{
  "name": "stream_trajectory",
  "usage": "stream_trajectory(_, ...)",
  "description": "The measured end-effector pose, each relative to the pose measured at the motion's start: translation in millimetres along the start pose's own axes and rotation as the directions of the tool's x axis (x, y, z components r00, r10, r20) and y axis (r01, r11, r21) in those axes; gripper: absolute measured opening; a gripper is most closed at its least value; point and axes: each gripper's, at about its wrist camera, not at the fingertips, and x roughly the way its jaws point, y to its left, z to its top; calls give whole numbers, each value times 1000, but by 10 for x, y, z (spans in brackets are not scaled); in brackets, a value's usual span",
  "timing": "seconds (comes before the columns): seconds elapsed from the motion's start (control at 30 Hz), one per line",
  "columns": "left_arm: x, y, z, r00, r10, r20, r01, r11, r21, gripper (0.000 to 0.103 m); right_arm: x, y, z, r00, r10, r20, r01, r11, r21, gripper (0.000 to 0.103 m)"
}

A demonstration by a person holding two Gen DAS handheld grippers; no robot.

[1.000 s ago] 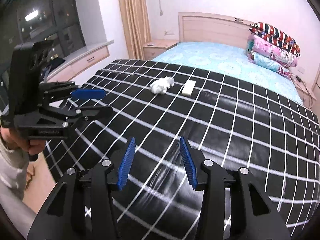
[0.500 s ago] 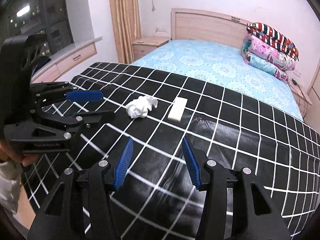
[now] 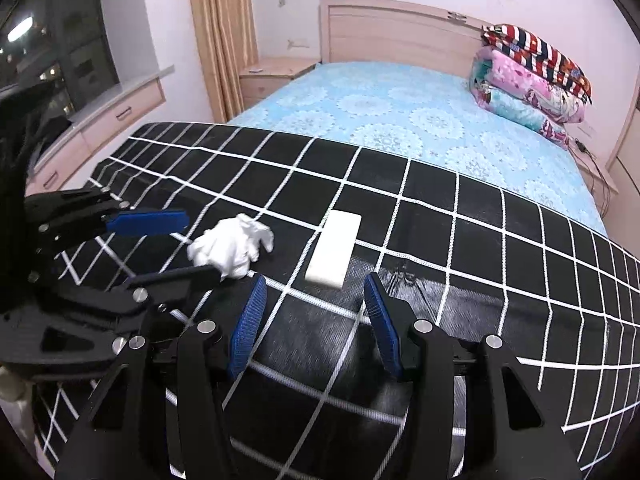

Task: Collect trash
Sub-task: 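Grasp the white tissue with the left tool while the right tool grasps the white box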

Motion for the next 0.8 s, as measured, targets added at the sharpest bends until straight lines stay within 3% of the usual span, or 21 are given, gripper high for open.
stream_trajectory(0.2,130,-11,-42,1000,8,-13,-8,1000,8,49,200,-33,34,1000,-19,-21,19,1000,16,48)
stream_trajectory(0.3,191,-41,-56,1000,7,-21,-7,1000,27,47,218,-25,23,999,-52,-8,52,999,3,35)
stream_trajectory(0.33,196,-38,-55,1000,14,-18,-13,999,30,42,220,-32,28,998,-63,-5,63,998,2,26)
stream_trajectory(0.37,196,-25,-53,1000,20,-16,-20,999,26,34,221,-39,30,997,-74,-1,74,997,2,24)
stream_trajectory(0.47,180,25,-62,999,30,-10,-30,1000,1,21,238,-59,19,997,-78,19,79,997,-4,24)
stream_trajectory(0.8,-151,-88,-51,1000,15,23,-16,1000,11,18,-39,-3,-31,998,-44,49,44,999,9,24)
